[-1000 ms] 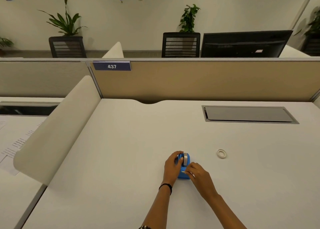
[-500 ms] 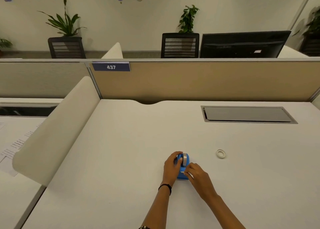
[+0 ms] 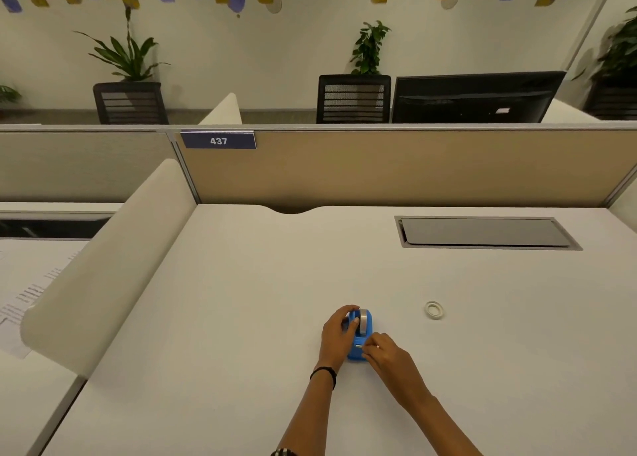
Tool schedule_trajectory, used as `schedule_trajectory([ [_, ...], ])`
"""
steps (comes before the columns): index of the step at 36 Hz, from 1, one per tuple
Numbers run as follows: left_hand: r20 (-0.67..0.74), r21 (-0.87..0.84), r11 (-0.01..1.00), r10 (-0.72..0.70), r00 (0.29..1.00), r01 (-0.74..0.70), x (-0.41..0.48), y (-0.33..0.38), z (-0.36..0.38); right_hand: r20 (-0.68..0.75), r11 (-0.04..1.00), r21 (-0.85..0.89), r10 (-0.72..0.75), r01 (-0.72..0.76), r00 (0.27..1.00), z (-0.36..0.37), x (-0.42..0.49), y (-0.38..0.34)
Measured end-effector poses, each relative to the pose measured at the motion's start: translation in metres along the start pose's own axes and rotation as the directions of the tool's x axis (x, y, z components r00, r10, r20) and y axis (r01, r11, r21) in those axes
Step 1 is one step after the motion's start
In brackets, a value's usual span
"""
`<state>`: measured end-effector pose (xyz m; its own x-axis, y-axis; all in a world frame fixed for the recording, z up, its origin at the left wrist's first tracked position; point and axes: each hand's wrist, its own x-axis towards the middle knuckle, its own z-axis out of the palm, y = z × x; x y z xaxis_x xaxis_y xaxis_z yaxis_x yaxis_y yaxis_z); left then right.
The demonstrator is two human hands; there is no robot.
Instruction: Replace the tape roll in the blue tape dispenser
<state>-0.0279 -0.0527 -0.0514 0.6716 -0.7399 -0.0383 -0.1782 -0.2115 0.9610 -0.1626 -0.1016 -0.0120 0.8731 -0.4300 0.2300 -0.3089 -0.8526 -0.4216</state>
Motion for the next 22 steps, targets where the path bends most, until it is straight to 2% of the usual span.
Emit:
schedule_trajectory([
  [1,0.005,0.008,1.000,-0.007,1.000,0.007,0.000,0.002,-0.001,0.030,0.999,0.009,0.033,-0.033,0.999,-0.001,0.000,0.001],
  [4,0.014,0.027,0.999,-0.028,1.000,0.028,-0.001,0.003,0.000,0.059,0.999,0.032,-0.002,0.000,0.998,-0.005,-0.001,-0.002],
  [6,0.017,0.053,0.998,-0.042,0.999,0.041,-0.002,0.005,0.000,0.161,0.999,0.041,0.027,-0.034,0.987,-0.007,-0.002,-0.003],
  [9,0.025,0.074,0.994,-0.086,0.996,0.084,-0.004,0.008,-0.001,0.184,0.992,0.073,0.091,-0.106,0.979,-0.007,-0.002,-0.006],
  [11,0.040,0.087,0.991,-0.109,0.993,0.106,-0.006,0.012,-0.001,0.151,0.994,0.097,0.026,-0.041,0.988,-0.011,-0.001,-0.007],
  [14,0.079,0.119,0.987,-0.121,0.989,0.111,-0.009,0.018,-0.004,0.144,0.999,0.007,-0.052,0.051,0.988,-0.015,-0.003,-0.011],
  [19,0.078,0.212,0.963,-0.186,0.979,0.166,-0.015,0.024,-0.013,0.204,0.999,-0.003,-0.046,0.047,0.978,-0.024,0.001,-0.007],
  [22,0.064,0.289,0.942,-0.193,0.979,0.167,-0.018,0.023,-0.023,0.274,0.995,-0.079,-0.039,0.062,0.961,-0.022,0.007,0.004],
])
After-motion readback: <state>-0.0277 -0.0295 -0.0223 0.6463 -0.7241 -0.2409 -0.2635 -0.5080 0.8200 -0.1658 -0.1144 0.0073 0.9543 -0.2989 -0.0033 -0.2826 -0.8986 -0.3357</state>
